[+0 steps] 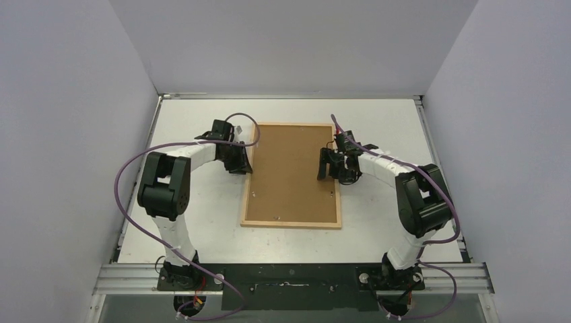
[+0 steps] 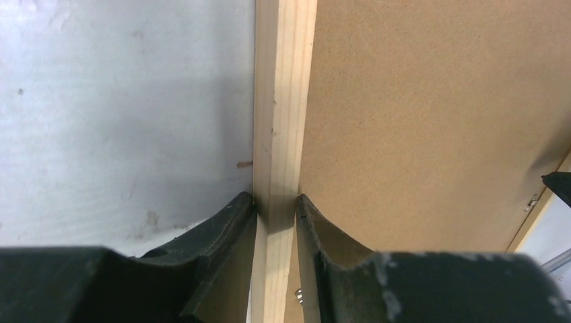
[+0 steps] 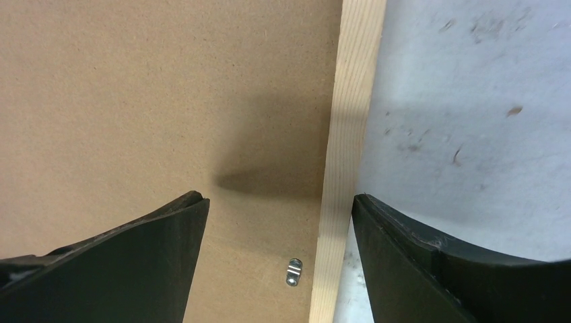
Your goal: Put the photo into the frame
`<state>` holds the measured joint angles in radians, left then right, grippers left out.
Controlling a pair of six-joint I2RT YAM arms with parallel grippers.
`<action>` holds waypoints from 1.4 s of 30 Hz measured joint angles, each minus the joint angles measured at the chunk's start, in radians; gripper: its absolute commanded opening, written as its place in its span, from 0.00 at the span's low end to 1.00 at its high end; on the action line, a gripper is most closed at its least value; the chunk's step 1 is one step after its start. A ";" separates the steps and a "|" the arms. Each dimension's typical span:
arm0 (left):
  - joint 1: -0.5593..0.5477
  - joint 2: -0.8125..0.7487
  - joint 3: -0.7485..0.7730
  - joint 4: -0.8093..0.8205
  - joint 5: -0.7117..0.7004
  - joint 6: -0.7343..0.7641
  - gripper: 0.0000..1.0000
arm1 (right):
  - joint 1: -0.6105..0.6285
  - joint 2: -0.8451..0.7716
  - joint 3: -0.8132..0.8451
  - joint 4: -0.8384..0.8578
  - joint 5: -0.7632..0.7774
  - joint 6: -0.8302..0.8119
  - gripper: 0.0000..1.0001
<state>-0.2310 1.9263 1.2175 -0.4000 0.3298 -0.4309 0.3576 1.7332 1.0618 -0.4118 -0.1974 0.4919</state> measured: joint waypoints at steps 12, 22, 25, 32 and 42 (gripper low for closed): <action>-0.001 -0.066 -0.064 -0.060 -0.015 0.071 0.35 | 0.007 0.037 0.178 -0.063 0.140 0.009 0.81; 0.007 -0.068 -0.059 -0.097 -0.012 0.095 0.32 | -0.036 0.206 0.305 -0.028 0.161 -0.035 0.80; 0.008 -0.068 -0.059 -0.097 -0.009 0.094 0.33 | -0.044 0.220 0.305 0.002 0.158 -0.037 0.79; 0.010 -0.067 -0.059 -0.097 -0.004 0.090 0.32 | -0.047 0.277 0.354 0.030 0.162 -0.041 0.70; 0.033 -0.061 -0.062 -0.096 0.042 0.070 0.32 | -0.046 0.305 0.362 0.032 0.186 -0.011 0.59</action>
<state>-0.1978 1.8652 1.1553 -0.4961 0.3717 -0.3607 0.3115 2.0384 1.4239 -0.3794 -0.0113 0.4805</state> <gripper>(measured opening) 0.325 0.606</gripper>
